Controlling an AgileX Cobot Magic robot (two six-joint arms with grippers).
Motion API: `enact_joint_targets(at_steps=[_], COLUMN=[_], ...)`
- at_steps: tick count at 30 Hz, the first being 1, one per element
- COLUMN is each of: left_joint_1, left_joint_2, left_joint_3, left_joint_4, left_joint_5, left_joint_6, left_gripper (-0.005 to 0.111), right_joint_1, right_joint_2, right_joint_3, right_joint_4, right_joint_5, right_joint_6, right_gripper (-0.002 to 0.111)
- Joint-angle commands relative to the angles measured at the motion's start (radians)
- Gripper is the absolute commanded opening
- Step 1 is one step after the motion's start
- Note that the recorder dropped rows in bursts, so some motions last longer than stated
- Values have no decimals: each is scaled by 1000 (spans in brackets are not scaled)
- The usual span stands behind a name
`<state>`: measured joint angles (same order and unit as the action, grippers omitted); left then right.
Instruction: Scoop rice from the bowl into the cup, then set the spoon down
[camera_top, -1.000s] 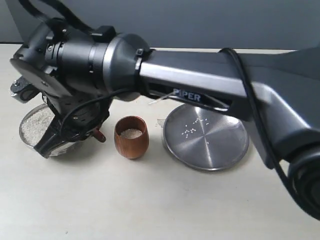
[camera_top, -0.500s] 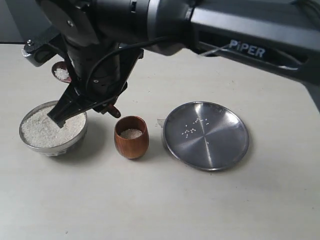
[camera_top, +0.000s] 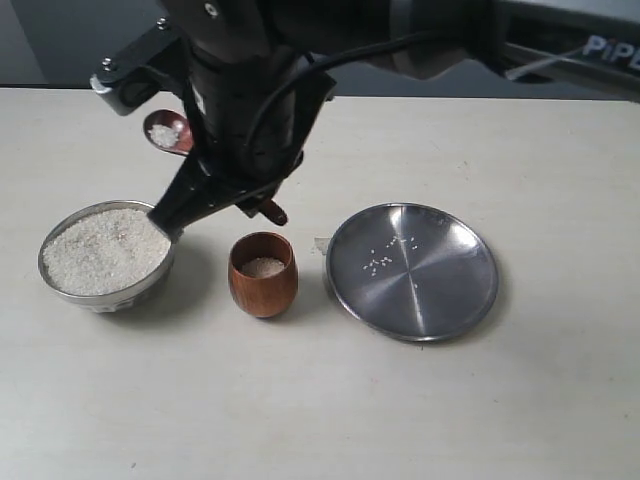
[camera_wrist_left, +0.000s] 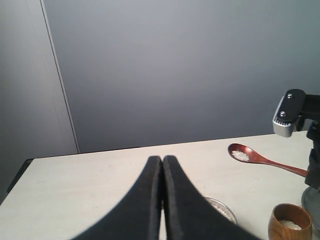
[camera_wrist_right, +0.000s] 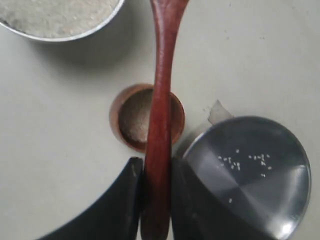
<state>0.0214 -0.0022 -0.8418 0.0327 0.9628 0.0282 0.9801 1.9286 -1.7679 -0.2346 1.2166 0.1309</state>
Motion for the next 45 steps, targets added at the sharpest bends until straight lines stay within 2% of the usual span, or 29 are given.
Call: enact_joint_targets(at_steps=[1, 11, 17, 26, 45], left_joint_1=[-2, -2, -2, -2, -2], left_joint_2=[2, 2, 2, 2, 2], left_joint_3=[-7, -7, -7, -7, -7], left_joint_4=[6, 6, 6, 6, 6], left_joint_5=[-6, -6, -6, -6, -6], left_joint_6=[-1, -1, -1, -1, -1], left_gripper=[0, 0, 0, 0, 0], right_joint_1=[-23, -50, -10, 58, 58], right_joint_2=[-87, -210, -210, -208, -208], right_joint_3=[125, 405, 513, 536, 547], right_joint_4=[-21, -71, -179, -304, -391], right_joint_5=[-8, -96, -129, -150, -136], right_joint_6=[3, 3, 0, 58, 45], right_gripper=[-1, -1, -1, -1, -1])
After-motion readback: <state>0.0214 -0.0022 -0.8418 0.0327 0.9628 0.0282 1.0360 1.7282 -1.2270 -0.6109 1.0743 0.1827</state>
